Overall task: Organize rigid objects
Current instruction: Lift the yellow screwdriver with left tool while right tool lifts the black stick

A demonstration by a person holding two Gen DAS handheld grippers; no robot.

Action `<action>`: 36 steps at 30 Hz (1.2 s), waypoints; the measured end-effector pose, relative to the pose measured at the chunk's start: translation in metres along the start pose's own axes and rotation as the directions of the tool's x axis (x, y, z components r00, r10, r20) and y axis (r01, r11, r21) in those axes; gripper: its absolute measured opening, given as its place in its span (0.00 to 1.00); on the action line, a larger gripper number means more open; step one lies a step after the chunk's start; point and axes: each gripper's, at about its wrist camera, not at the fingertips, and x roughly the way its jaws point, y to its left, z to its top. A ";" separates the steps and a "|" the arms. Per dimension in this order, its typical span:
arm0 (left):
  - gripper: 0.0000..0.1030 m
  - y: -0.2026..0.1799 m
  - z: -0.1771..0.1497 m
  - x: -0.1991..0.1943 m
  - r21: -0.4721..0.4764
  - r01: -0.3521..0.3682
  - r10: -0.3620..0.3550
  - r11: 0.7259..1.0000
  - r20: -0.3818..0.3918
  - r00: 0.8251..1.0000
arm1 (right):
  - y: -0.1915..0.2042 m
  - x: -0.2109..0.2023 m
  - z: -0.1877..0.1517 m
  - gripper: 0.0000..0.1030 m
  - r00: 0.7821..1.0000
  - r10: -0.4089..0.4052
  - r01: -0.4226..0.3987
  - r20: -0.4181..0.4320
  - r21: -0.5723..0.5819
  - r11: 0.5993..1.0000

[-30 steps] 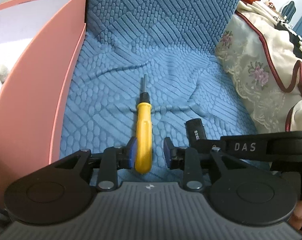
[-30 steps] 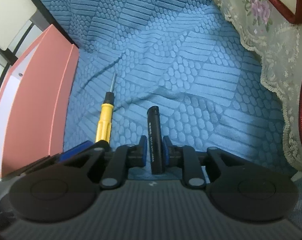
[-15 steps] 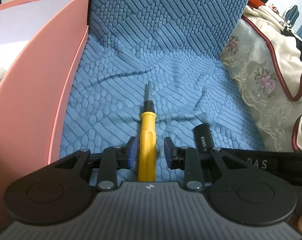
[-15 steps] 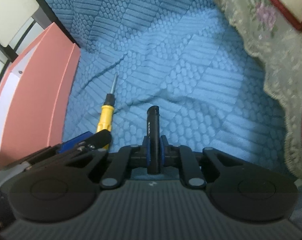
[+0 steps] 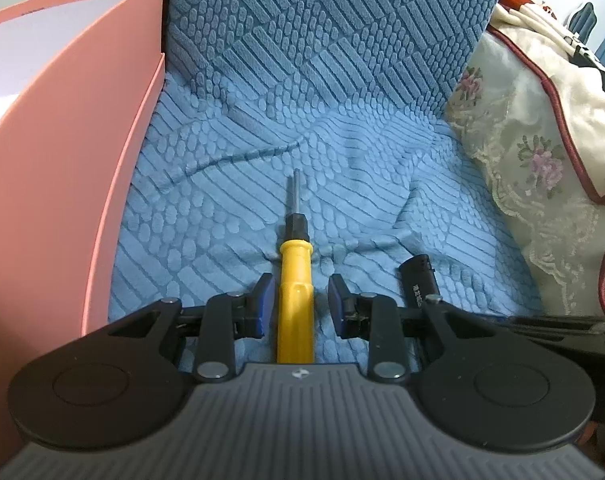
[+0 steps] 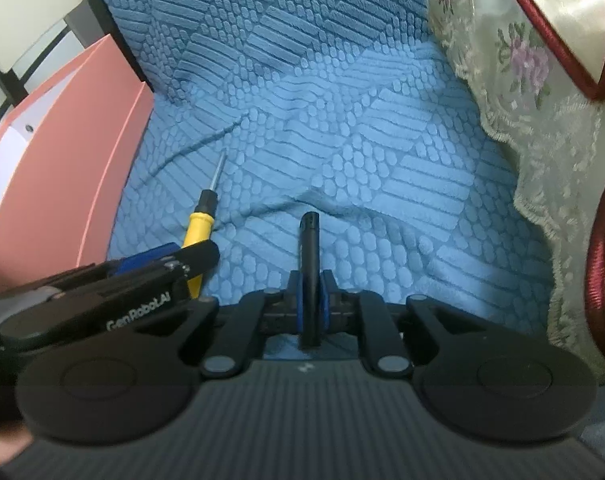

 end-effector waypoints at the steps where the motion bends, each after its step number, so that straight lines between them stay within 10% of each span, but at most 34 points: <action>1: 0.32 0.000 0.001 0.001 0.004 -0.003 0.003 1.000 0.004 1.000 | 0.000 0.004 0.000 0.13 1.000 0.006 -0.006 -0.015 0.011 1.000; 36: 0.20 -0.007 -0.006 -0.063 -0.001 0.071 -0.071 0.997 0.102 0.992 | 0.008 -0.040 -0.010 0.12 0.997 -0.033 0.034 0.072 -0.019 0.999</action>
